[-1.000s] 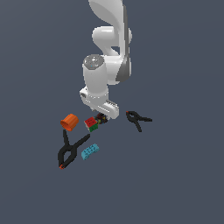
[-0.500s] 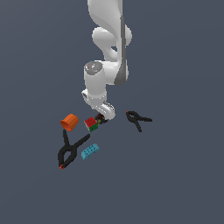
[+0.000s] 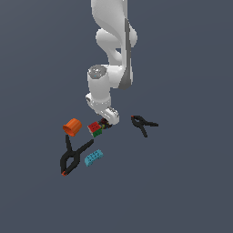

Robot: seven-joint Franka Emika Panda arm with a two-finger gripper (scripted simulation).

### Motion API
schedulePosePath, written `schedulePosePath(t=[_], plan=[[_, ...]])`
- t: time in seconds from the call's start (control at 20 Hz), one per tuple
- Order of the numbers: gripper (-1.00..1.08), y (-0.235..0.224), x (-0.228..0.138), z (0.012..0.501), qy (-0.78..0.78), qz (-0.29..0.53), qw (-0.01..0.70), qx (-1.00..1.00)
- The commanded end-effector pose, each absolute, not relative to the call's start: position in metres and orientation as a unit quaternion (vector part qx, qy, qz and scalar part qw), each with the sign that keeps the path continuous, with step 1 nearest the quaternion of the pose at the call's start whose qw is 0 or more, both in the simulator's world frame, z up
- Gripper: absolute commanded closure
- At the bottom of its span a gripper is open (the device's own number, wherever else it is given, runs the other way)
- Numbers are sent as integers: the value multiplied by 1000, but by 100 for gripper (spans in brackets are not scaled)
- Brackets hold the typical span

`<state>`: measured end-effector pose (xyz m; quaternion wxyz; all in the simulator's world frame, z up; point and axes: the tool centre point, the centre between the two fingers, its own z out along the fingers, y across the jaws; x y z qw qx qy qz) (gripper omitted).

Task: Pick up a designated object from a clutter of objects.

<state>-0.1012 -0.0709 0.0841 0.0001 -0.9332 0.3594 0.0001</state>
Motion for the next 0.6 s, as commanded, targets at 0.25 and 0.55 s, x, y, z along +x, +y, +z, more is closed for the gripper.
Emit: schedulePosePath(t=[0.25, 0.55], plan=[[-92, -71, -103, 59, 360, 0, 0, -933], [-92, -71, -103, 42, 361, 0, 0, -933]])
